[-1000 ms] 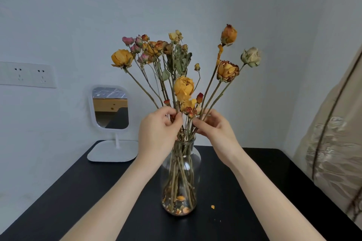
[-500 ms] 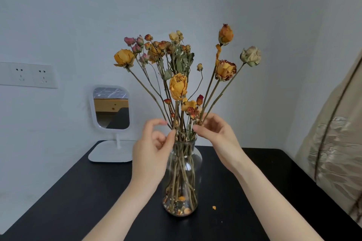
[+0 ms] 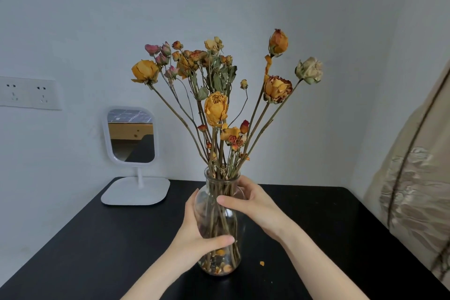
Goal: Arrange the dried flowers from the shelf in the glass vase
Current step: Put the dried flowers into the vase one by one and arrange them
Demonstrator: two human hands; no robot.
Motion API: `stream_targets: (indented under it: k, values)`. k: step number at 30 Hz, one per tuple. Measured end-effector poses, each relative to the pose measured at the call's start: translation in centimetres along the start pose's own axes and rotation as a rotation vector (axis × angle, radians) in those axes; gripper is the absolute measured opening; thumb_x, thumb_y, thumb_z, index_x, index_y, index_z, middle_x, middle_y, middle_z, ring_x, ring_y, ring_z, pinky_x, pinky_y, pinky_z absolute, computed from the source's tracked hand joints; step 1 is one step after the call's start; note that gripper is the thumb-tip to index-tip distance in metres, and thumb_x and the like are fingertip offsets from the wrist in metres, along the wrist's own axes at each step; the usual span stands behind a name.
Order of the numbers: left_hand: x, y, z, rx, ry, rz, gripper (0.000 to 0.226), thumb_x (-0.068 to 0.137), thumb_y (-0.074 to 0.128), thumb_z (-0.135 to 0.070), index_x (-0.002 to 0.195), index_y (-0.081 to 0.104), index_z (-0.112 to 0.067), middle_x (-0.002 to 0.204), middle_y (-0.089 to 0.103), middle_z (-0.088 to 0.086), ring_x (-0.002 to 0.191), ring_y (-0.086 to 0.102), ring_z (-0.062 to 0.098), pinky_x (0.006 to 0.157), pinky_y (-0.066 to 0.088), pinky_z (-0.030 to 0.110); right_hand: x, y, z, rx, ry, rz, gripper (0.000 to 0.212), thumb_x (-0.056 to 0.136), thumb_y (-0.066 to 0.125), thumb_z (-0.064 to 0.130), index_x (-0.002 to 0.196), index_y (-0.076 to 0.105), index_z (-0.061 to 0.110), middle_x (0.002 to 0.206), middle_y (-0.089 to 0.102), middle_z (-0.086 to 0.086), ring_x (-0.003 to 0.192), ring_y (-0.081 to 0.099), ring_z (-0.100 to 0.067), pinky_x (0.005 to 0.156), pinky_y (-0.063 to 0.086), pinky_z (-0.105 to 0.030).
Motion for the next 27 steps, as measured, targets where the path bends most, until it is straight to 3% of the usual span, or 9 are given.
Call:
stream_targets:
  k: [3,7,10,16,19,22,27]
  values:
    - [0.0,0.0,1.1,-0.032,0.022,0.002,0.125,0.044,0.089,-0.037,0.14,0.009,-0.042,0.133,0.033,-0.028,0.124,0.039,-0.005,0.1,0.04,0.024,0.4,0.6,-0.3,0.016,-0.015,0.012,0.049,0.072,0.074,0.04,0.118,0.056,0.032,0.116,0.063,0.014,0.107,0.06,-0.007,0.091,0.048,-0.025]
    - [0.7,-0.2,1.5,-0.066,0.024,-0.077,0.106,0.039,0.089,-0.036,0.121,0.024,-0.053,0.126,0.043,-0.025,0.118,0.046,-0.005,0.088,0.045,0.018,1.2,0.8,-0.8,0.04,-0.056,-0.053,0.042,0.075,0.074,0.036,0.114,0.059,0.033,0.111,0.065,0.013,0.103,0.061,-0.005,0.081,0.049,-0.019]
    - [1.5,-0.6,1.4,-0.072,0.02,-0.078,0.101,0.04,0.089,-0.034,0.119,0.029,-0.053,0.123,0.049,-0.023,0.11,0.05,-0.012,0.079,0.047,0.013,1.9,0.6,-0.9,0.052,-0.07,-0.097,0.039,0.074,0.075,0.035,0.11,0.062,0.032,0.107,0.067,0.013,0.098,0.063,-0.001,0.076,0.049,-0.015]
    - [5.4,-1.9,-0.4,-0.063,-0.025,0.015,0.087,0.048,0.089,-0.031,0.114,0.037,-0.055,0.12,0.056,-0.02,0.112,0.053,-0.002,0.094,0.043,0.025,5.0,-1.3,0.2,0.084,-0.101,-0.208,0.04,0.067,0.079,0.038,0.103,0.064,0.028,0.099,0.069,0.012,0.088,0.065,0.001,0.073,0.05,-0.016]
    - [8.2,-2.5,-2.0,-0.032,-0.023,0.094,0.085,0.053,0.086,-0.033,0.115,0.033,-0.057,0.121,0.05,-0.025,0.114,0.048,-0.002,0.091,0.041,0.022,7.1,-2.3,1.2,0.087,-0.149,-0.287,0.037,0.066,0.08,0.038,0.098,0.063,0.03,0.095,0.069,0.014,0.082,0.064,0.006,0.064,0.047,-0.008]
    - [10.6,-3.0,-2.6,-0.002,-0.042,0.118,0.098,0.056,0.086,-0.036,0.128,0.021,-0.052,0.12,0.043,-0.024,0.113,0.043,0.002,0.085,0.039,0.019,9.1,-3.1,1.4,0.068,-0.177,-0.357,0.034,0.065,0.08,0.039,0.092,0.061,0.036,0.09,0.067,0.019,0.078,0.062,0.011,0.058,0.045,-0.002]
    - [13.3,-3.7,-1.2,0.02,-0.07,0.094,0.11,0.061,0.084,-0.028,0.143,0.013,-0.042,0.135,0.038,-0.008,0.128,0.035,0.013,0.106,0.031,0.037,11.6,-3.5,0.3,0.021,-0.185,-0.388,0.032,0.066,0.08,0.039,0.09,0.059,0.038,0.089,0.065,0.021,0.081,0.063,0.005,0.062,0.045,-0.005]
Point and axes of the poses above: each hand's wrist, its own x-axis towards the middle knuckle, its own y-axis out of the palm, z = x × y, the point moved 3 cm from there along x, towards the middle knuckle
